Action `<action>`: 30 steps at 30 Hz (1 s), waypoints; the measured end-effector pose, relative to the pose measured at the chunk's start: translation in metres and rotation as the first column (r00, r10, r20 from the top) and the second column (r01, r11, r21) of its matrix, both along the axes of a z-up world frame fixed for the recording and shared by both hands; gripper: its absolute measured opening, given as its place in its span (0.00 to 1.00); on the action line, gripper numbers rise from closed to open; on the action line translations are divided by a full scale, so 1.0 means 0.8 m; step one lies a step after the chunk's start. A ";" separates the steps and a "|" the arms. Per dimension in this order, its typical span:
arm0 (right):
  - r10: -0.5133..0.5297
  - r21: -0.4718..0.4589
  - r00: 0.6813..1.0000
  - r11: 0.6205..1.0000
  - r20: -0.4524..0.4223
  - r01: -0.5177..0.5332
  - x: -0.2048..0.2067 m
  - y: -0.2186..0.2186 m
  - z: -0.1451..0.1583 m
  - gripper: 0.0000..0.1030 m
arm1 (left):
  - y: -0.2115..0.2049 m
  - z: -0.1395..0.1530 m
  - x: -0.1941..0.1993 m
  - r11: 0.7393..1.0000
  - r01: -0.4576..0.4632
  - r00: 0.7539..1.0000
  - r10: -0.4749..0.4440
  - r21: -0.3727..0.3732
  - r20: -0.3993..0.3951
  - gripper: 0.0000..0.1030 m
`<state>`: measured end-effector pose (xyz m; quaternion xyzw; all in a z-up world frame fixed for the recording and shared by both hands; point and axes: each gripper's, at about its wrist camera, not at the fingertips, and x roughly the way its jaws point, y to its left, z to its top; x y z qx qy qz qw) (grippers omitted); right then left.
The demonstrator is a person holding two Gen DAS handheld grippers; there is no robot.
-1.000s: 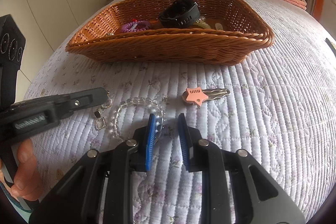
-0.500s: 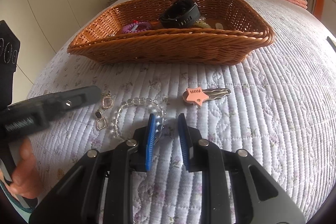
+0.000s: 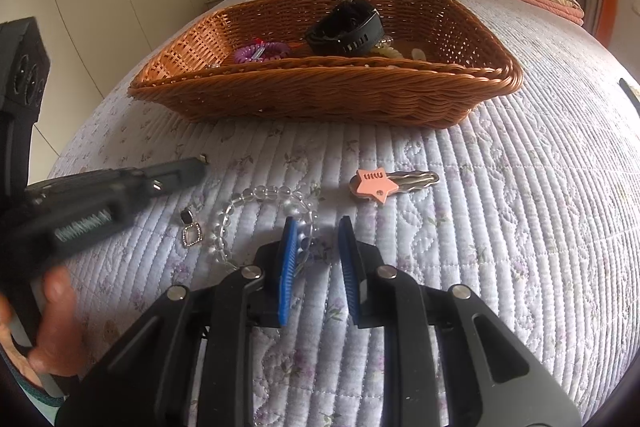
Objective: Organize jewelry
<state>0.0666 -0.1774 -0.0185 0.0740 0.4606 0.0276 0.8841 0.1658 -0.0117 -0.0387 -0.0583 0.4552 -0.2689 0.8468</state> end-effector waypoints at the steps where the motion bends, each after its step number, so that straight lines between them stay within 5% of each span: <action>1: 0.000 0.002 1.000 1.000 0.000 0.000 0.000 0.000 0.000 0.15 | 0.007 0.002 0.000 1.000 -0.009 1.000 0.009 -0.015 -0.003 0.00; 8: -0.005 0.016 1.000 1.000 -0.016 0.005 -0.002 -0.004 0.002 0.08 | 0.047 0.002 -0.031 1.000 -0.028 1.000 0.028 -0.013 -0.012 0.00; 15: -0.032 -0.007 0.999 0.999 -0.034 0.032 -0.035 -0.015 0.009 0.08 | 0.061 0.000 -0.084 0.979 -0.046 0.994 0.026 0.197 0.105 0.00; 22: -0.004 -0.093 0.999 0.996 -0.037 0.001 -0.040 -0.001 0.004 0.10 | 0.051 -0.004 -0.104 0.959 -0.014 0.988 -0.029 0.283 0.150 0.02; 26: -0.003 -0.088 0.999 0.996 -0.039 0.000 -0.034 0.000 0.003 0.27 | 0.050 -0.004 -0.103 0.963 -0.010 0.989 -0.030 0.271 0.143 0.08; 30: -0.009 -0.095 1.000 0.995 -0.028 0.007 -0.030 -0.004 0.005 0.29 | 0.049 -0.005 -0.104 0.960 -0.012 0.989 -0.030 0.279 0.147 0.26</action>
